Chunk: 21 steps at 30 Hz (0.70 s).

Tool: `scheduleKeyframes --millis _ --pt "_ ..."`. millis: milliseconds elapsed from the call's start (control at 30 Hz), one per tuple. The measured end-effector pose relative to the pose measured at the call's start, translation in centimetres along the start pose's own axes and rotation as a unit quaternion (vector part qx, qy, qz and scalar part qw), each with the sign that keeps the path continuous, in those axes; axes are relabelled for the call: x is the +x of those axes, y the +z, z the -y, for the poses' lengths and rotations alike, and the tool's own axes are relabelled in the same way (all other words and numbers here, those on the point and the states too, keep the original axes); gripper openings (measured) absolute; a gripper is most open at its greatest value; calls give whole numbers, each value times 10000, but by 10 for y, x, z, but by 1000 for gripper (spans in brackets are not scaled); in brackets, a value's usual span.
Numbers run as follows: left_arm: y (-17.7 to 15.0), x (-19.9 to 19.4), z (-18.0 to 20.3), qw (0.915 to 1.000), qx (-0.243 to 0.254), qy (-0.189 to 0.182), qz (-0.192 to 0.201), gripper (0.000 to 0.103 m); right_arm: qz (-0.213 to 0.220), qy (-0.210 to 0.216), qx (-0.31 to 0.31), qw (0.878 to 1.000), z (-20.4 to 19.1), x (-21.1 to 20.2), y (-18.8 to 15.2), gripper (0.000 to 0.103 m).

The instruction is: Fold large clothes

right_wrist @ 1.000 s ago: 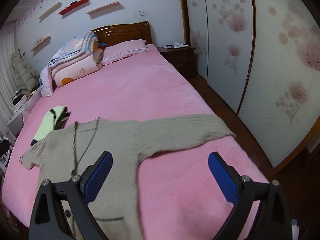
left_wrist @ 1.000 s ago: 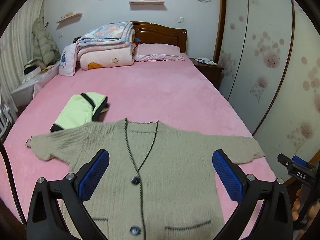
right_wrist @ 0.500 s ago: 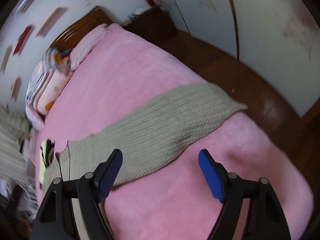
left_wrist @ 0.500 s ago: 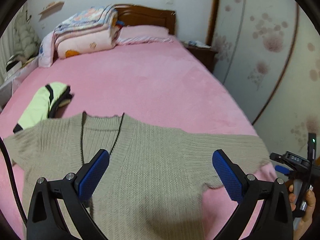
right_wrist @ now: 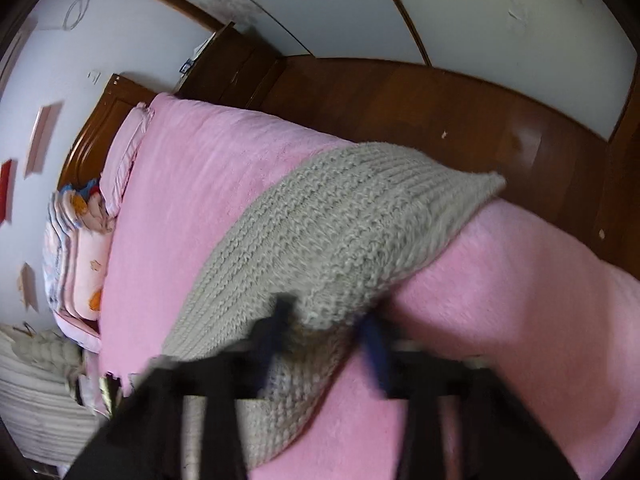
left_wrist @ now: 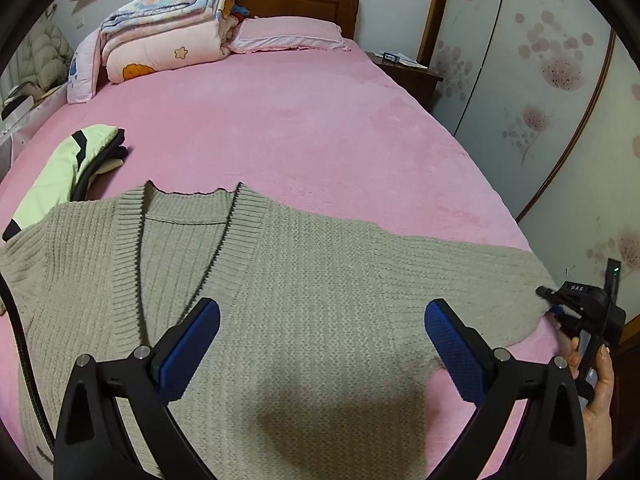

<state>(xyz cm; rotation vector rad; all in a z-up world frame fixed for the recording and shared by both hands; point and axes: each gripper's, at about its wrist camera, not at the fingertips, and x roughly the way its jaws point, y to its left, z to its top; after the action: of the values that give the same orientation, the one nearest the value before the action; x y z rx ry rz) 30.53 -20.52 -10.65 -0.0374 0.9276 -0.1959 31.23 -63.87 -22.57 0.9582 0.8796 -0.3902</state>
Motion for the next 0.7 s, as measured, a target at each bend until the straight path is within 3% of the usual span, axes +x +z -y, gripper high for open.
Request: scheduleKeyframes --millis 133,267,400,500,600,667,700 --pt "-4 -20 -19 9998 -55 91 172 102 756 194 -749 9941 -46 -42 -13 15" --pt "-12 -46 -50 9986 -264 266 368 102 1143 704 -2273 9645 -146 -92 -53 15" --pt "-21 -66 -96 9960 -655 416 443 102 1199 938 -3824 9114 -244 -114 -133 16" --pt "-33 -74 -135 9927 -961 598 414 102 940 731 -4880 8647 -297 -91 -216 22" --pt "-45 -71 -168 9900 -1175 744 253 102 519 438 -5522 8310 -312 -55 -281 43" --pt "-54 -66 -187 9885 -1316 732 99 102 206 182 -5948 8034 -305 -27 -328 44" --pt "-58 -64 -194 9880 -1378 701 32 102 159 109 -6026 7978 -302 -26 -342 44"
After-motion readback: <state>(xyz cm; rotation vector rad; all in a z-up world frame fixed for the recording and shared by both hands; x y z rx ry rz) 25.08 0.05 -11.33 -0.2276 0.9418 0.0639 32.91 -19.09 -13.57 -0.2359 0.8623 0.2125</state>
